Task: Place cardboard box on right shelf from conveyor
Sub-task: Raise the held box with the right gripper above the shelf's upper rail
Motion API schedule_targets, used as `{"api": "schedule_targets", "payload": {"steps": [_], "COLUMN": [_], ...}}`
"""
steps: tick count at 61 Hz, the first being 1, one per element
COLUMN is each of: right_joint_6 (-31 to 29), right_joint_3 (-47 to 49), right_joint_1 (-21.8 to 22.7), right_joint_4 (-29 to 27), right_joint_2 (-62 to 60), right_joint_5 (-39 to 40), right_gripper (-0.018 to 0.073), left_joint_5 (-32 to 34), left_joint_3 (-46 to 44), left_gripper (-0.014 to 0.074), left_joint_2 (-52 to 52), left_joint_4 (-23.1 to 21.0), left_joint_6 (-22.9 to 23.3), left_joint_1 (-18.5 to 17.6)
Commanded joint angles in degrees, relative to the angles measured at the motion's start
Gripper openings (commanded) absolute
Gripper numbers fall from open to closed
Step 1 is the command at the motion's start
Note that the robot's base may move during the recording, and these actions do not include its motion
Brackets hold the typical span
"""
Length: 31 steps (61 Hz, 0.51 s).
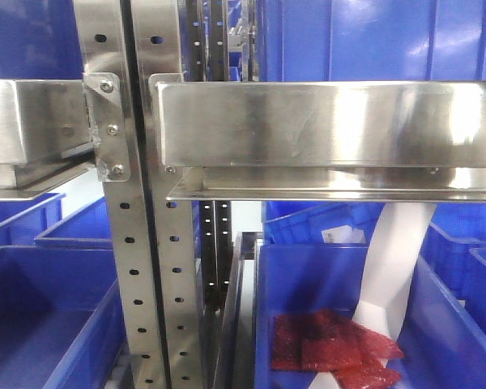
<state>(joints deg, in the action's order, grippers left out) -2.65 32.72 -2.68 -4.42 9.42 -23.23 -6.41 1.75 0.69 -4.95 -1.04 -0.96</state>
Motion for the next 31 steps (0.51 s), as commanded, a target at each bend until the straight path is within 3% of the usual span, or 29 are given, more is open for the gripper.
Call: {"api": "schedule_targets", "payload": {"steps": [1, 31], "right_joint_6": [-0.38, -0.38], "right_joint_3": [1.62, 0.88], "right_joint_1": [0.51, 0.51], "right_joint_4": [0.26, 0.71], "right_joint_2": [0.96, 1.06], "right_joint_5": [6.1, 8.67], "right_gripper": [0.0074, 0.0074], "left_joint_5": [4.68, 4.68], "left_joint_3": [-0.16, -0.16], "left_gripper": [-0.0119, -0.0119], "left_joint_2": [0.55, 0.55], "left_joint_4": [-0.26, -0.26], "left_joint_6": [0.16, 0.16], "left_joint_1": [0.08, 0.08]}}
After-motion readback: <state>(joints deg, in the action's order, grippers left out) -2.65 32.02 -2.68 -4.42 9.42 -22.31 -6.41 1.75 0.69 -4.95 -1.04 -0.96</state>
